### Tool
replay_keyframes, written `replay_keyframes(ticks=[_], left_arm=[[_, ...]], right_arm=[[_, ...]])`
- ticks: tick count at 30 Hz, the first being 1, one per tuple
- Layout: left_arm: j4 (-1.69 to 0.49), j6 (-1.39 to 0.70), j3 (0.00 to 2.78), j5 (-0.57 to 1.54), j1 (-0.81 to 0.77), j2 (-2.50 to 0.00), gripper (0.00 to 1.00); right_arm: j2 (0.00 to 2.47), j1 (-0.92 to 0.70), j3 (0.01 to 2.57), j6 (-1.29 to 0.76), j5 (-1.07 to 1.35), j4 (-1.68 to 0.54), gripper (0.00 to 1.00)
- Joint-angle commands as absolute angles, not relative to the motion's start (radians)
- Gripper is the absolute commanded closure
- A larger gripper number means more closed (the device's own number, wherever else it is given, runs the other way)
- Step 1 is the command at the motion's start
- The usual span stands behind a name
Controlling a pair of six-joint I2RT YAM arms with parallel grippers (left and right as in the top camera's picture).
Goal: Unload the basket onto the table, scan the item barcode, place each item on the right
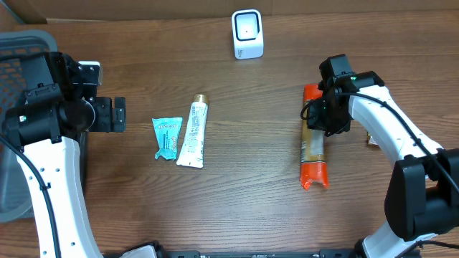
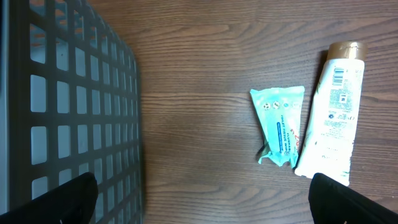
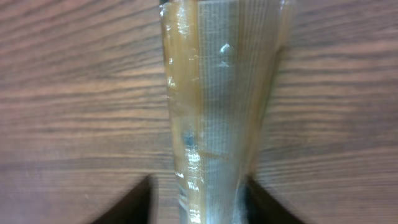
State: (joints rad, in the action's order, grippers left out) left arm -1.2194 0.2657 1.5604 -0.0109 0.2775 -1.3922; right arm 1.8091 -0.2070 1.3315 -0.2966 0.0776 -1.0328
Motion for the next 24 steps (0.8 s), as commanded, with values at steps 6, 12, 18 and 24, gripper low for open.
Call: replay_keyframes(ticks=[6, 12, 18, 24], left_arm=[[-1.219, 0.281, 1.566, -0.003, 0.281, -1.386, 0.00], [-1.219, 0.281, 1.566, -0.003, 0.281, -1.386, 0.00], [-1.219, 0.281, 1.566, -0.003, 0.281, -1.386, 0.00], [-1.219, 0.281, 1.566, -0.003, 0.281, -1.386, 0.00]], right_arm=[[1.824, -0.193, 1.309, -0.237, 0.053, -1.017, 0.12], [1.828, -0.077, 1.307, -0.235, 0.083, -1.019, 0.07], [1.842, 0.036, 1.234, -0.147, 0.289, -0.949, 0.07], [1.869, 0.054, 1.145, -0.099, 0.414, -0.854, 0.07]])
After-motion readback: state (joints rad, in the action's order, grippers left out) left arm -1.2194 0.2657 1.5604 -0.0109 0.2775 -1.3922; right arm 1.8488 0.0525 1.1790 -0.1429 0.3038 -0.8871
